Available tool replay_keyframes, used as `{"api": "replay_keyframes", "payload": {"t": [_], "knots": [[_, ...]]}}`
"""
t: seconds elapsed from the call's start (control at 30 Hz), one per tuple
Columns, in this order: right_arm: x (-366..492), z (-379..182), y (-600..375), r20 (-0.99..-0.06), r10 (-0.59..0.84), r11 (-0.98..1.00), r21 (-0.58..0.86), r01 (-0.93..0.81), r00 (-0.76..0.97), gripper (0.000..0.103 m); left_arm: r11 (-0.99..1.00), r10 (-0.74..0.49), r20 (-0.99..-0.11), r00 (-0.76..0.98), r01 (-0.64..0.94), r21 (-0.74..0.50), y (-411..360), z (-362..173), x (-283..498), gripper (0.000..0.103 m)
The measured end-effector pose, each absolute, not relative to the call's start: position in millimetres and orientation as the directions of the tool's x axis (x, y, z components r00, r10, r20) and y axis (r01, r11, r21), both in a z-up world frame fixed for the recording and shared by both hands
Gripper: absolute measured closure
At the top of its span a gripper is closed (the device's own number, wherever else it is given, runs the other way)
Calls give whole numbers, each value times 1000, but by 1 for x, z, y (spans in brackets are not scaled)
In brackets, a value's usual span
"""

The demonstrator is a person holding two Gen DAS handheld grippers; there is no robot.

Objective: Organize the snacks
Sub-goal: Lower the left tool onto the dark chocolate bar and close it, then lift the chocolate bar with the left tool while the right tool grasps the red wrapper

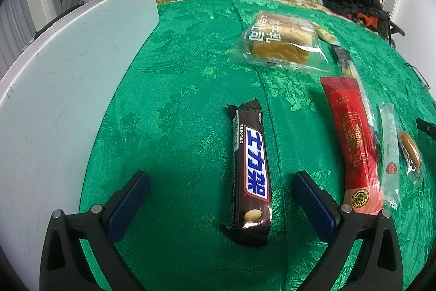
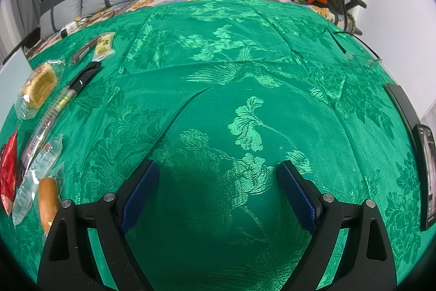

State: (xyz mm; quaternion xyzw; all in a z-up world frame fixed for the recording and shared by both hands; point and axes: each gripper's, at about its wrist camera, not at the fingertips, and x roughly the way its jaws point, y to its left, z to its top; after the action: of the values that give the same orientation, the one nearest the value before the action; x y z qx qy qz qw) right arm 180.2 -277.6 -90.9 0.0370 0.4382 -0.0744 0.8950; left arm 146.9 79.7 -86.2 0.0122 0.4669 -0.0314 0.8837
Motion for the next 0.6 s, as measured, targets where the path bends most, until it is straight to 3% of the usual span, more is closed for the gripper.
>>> {"api": "replay_keyframes", "payload": {"t": [0.03,0.1,0.13,0.17,0.2,0.33,0.47,0.57,0.6], "knots": [[180,-91,-277,-790,-101,986,-1,164,604,9,998,-42,-836,547,57,-13,80,-85,148,2],[182,-91,-275,-792,-99,987,-2,160,602,8,999,-40,-840,541,51,-15,78,-81,147,18],[183,-91,-275,-794,-99,988,-5,156,599,8,997,-51,-836,546,71,-15,74,-77,146,40],[188,-88,-272,-826,-95,989,-14,148,556,11,996,-57,-835,547,89,-9,71,-75,145,74],[190,-84,-269,-844,-93,989,-15,150,529,12,994,-69,-839,539,112,-9,69,-72,145,86],[186,-33,-213,-814,161,981,196,3,558,12,992,-121,-847,517,79,-94,80,-67,134,86],[199,-19,-105,-822,484,875,446,-187,300,12,985,-155,-838,523,12,-175,98,-59,110,86],[214,-30,-50,-882,405,907,355,-226,240,14,980,-162,-826,540,-10,-199,108,-49,89,86],[219,-34,-39,-897,372,920,321,-226,238,21,979,-165,-821,546,-13,-206,111,-46,83,86]]}}
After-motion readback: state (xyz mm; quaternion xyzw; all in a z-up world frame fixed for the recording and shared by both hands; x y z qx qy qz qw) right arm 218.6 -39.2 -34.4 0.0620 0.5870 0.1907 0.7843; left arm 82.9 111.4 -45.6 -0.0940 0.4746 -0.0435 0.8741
